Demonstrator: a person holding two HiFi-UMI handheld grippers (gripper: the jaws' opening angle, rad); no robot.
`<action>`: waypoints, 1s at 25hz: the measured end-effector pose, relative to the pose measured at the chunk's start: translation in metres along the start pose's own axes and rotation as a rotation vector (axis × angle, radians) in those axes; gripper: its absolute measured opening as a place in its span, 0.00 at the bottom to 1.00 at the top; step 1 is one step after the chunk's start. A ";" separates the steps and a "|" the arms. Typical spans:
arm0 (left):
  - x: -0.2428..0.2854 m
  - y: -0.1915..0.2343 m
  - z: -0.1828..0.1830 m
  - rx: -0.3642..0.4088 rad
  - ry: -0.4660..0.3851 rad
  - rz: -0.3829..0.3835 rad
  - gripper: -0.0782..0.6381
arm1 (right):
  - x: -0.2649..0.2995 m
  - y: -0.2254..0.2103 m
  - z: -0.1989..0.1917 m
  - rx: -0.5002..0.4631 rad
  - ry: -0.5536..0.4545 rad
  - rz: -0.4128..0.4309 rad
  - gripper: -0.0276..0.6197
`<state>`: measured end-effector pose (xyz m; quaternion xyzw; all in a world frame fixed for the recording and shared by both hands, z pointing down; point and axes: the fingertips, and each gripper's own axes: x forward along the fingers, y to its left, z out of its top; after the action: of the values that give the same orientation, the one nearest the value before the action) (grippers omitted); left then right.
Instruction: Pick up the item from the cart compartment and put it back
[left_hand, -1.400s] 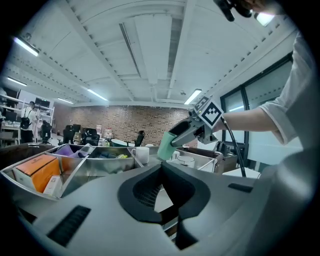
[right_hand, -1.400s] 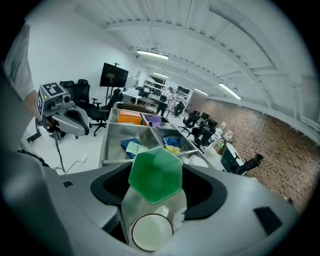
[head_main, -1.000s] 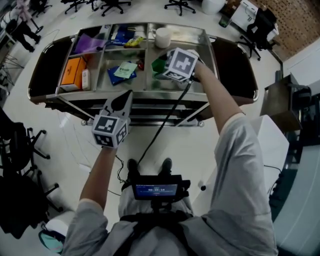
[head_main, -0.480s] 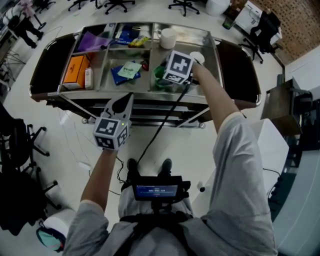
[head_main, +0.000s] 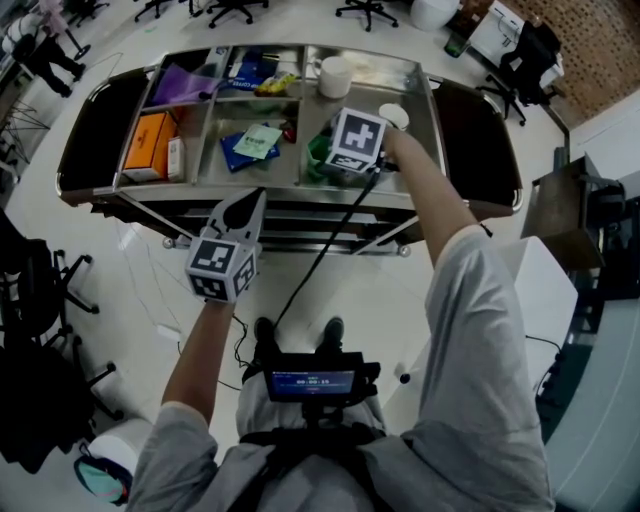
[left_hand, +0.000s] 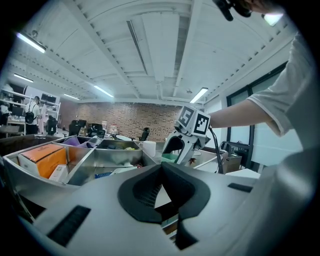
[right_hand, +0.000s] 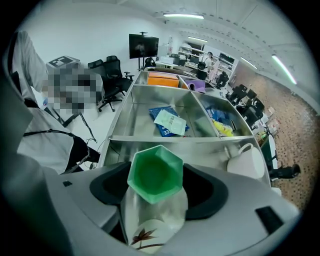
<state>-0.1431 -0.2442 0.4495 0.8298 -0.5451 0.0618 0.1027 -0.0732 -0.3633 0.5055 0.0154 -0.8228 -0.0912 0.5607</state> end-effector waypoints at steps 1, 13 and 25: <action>0.000 0.000 0.000 0.000 -0.001 -0.002 0.11 | 0.000 -0.001 -0.002 0.007 0.003 -0.007 0.56; -0.002 -0.003 0.003 0.025 0.013 0.001 0.11 | -0.013 -0.008 -0.006 0.036 -0.011 -0.051 0.63; -0.010 -0.008 0.005 0.029 0.001 -0.013 0.11 | -0.067 -0.006 0.002 0.021 -0.116 -0.220 0.45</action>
<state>-0.1394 -0.2330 0.4414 0.8346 -0.5388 0.0696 0.0913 -0.0509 -0.3599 0.4423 0.1060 -0.8480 -0.1442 0.4988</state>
